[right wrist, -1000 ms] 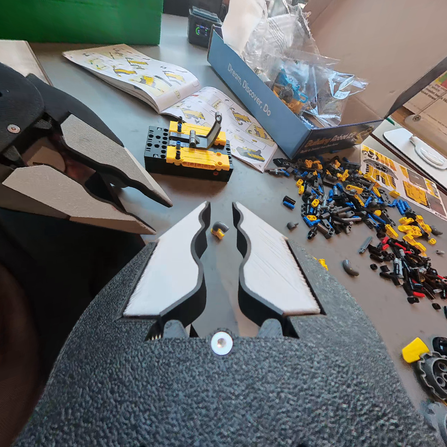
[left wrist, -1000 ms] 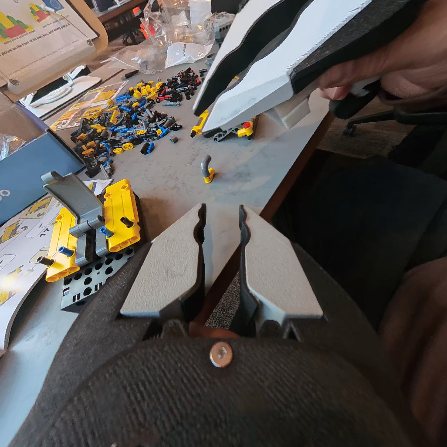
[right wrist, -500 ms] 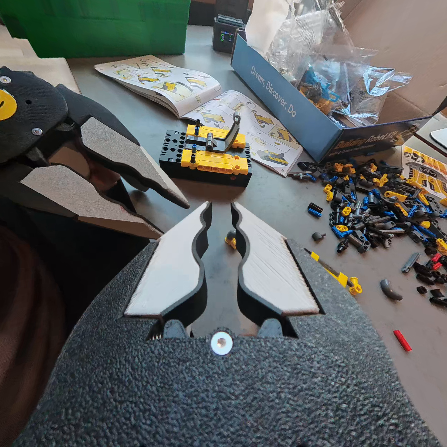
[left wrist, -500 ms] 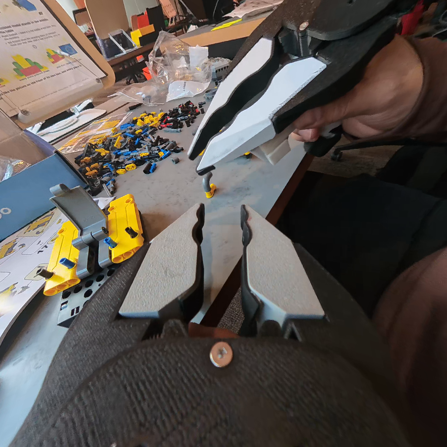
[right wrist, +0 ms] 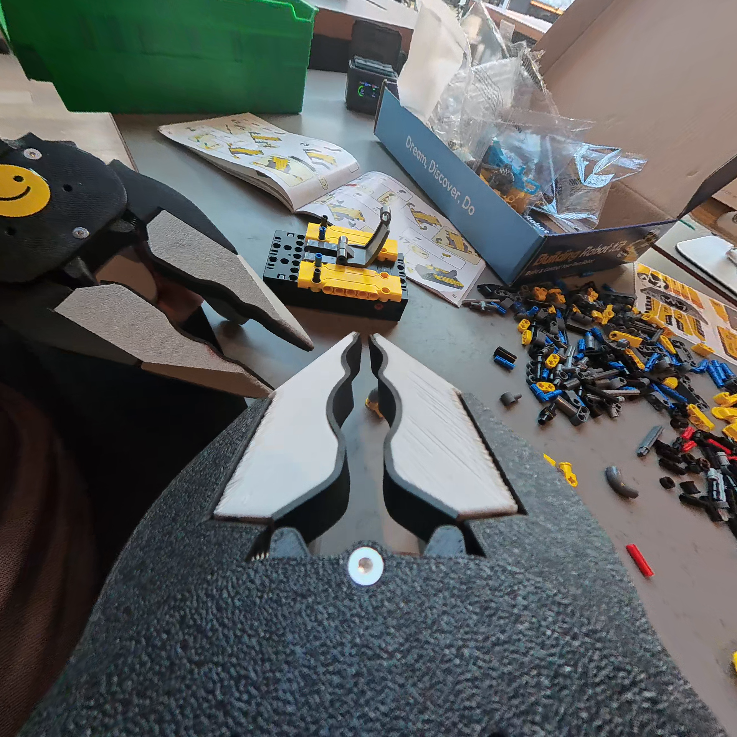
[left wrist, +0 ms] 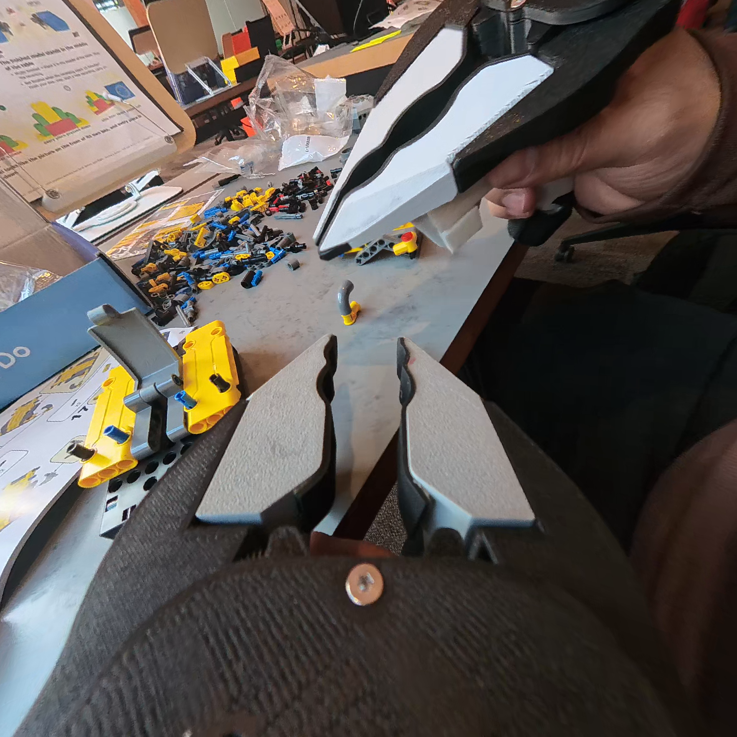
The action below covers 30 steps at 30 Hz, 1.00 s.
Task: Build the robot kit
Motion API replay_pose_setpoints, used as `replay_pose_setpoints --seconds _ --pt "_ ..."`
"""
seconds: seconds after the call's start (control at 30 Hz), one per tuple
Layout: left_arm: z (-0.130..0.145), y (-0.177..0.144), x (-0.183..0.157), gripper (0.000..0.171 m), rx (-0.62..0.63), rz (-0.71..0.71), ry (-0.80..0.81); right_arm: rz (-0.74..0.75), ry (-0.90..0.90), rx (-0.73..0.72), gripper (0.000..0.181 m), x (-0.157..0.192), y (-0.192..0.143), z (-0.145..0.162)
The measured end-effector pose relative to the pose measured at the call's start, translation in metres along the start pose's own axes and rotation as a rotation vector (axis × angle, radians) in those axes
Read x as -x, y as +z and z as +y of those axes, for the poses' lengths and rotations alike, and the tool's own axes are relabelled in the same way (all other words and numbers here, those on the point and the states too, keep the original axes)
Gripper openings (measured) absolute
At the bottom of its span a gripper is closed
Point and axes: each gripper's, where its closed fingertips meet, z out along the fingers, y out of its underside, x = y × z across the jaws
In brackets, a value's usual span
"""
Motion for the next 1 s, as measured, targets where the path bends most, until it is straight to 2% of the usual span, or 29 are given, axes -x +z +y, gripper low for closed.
replay_pose_setpoints --seconds 0.5,0.63,0.77,1.0 --pt "0.001 0.001 -0.001 0.028 0.0 -0.016 0.051 0.045 0.083 -0.029 0.0 -0.017 -0.01 -0.003" --pt "0.001 0.001 -0.001 0.028 -0.002 -0.013 0.045 0.095 0.071 0.059 0.0 -0.025 -0.006 0.013" --pt "0.001 0.001 0.0 0.028 -0.004 -0.013 0.038 0.029 0.134 0.19 0.0 -0.019 0.006 0.04" --pt "0.001 0.001 0.001 0.028 -0.002 -0.015 0.029 0.05 0.167 0.075 0.0 -0.029 -0.004 0.022"
